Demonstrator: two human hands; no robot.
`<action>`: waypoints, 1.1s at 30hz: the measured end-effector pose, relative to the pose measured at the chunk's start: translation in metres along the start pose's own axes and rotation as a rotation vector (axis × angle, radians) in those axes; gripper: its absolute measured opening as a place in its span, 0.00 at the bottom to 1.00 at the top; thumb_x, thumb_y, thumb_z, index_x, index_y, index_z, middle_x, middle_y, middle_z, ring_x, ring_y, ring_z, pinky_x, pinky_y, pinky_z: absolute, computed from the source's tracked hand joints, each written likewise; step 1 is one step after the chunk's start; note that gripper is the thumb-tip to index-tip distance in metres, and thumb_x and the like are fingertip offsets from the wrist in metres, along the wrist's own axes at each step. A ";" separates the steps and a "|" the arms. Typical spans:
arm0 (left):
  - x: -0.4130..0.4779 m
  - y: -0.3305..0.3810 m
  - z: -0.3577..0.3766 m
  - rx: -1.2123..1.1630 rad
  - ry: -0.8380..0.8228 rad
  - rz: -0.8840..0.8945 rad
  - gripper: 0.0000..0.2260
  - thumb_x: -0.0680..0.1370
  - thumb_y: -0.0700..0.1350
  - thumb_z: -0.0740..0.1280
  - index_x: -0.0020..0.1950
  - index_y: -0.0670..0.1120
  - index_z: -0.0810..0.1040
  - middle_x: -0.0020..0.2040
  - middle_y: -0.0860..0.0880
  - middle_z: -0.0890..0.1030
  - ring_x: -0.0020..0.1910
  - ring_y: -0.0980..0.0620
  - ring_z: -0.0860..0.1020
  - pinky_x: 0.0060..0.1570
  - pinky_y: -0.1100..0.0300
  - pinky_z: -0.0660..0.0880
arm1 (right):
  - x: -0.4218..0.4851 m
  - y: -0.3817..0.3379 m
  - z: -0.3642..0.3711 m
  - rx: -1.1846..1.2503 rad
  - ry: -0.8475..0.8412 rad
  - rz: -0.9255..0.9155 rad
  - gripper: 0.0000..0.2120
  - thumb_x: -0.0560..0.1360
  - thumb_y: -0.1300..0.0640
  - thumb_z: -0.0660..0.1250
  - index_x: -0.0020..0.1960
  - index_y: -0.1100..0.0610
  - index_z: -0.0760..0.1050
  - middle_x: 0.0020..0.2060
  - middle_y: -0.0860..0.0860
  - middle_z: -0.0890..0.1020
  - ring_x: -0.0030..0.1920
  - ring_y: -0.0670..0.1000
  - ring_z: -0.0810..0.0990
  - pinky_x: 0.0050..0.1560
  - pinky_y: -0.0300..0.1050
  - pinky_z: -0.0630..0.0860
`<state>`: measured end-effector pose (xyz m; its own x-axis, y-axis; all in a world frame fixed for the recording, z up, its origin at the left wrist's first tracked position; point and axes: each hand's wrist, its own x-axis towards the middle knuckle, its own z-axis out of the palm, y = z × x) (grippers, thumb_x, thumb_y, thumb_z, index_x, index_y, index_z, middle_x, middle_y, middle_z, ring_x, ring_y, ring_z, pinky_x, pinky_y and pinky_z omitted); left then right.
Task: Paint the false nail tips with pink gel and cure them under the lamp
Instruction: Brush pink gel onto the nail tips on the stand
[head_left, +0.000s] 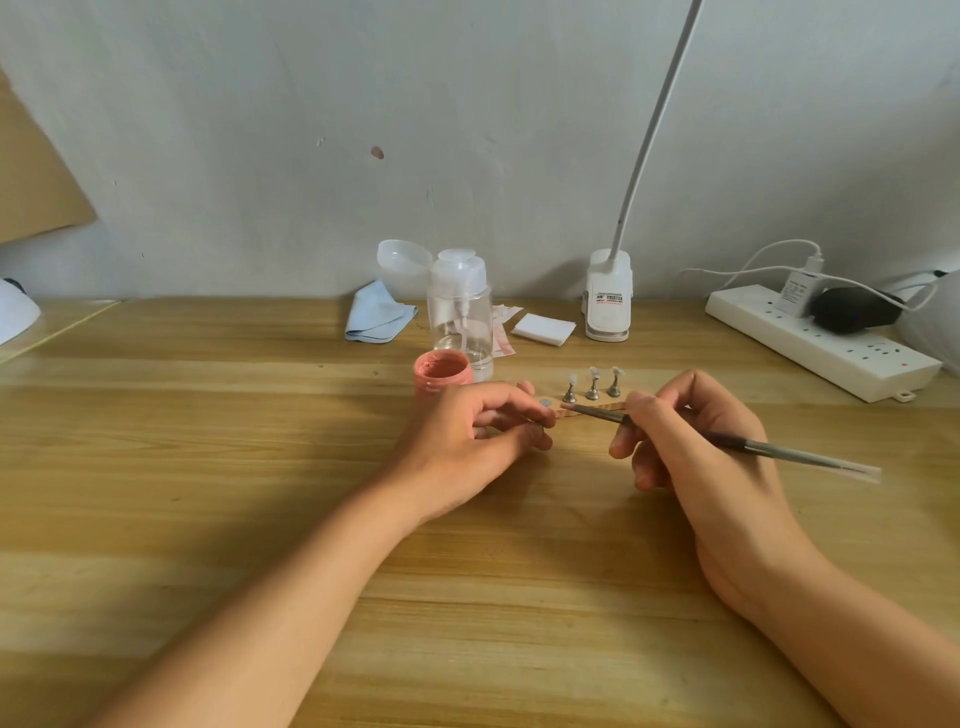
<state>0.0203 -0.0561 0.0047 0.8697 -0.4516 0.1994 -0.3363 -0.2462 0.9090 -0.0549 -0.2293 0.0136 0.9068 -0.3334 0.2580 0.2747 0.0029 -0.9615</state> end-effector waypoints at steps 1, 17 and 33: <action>0.000 0.000 0.000 -0.002 0.001 0.003 0.10 0.75 0.38 0.74 0.46 0.54 0.84 0.56 0.49 0.84 0.56 0.63 0.81 0.60 0.64 0.74 | 0.000 0.000 0.000 0.002 0.002 0.004 0.11 0.79 0.63 0.65 0.42 0.68 0.67 0.29 0.53 0.81 0.25 0.47 0.71 0.27 0.36 0.70; 0.003 -0.002 0.001 -0.020 0.023 0.031 0.11 0.74 0.37 0.75 0.46 0.55 0.84 0.57 0.50 0.83 0.54 0.59 0.82 0.62 0.56 0.76 | 0.000 0.001 0.000 0.007 -0.016 0.006 0.12 0.79 0.63 0.65 0.43 0.69 0.66 0.29 0.54 0.81 0.25 0.47 0.71 0.26 0.36 0.69; 0.006 -0.006 0.002 -0.010 0.016 0.061 0.11 0.73 0.38 0.75 0.45 0.56 0.84 0.53 0.50 0.84 0.50 0.60 0.83 0.58 0.65 0.75 | 0.000 0.002 0.002 -0.007 -0.075 0.005 0.12 0.79 0.60 0.66 0.41 0.64 0.68 0.30 0.55 0.82 0.27 0.46 0.72 0.29 0.35 0.71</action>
<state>0.0264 -0.0593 -0.0001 0.8534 -0.4517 0.2600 -0.3852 -0.2105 0.8985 -0.0537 -0.2273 0.0114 0.9297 -0.2621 0.2589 0.2676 -0.0026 -0.9635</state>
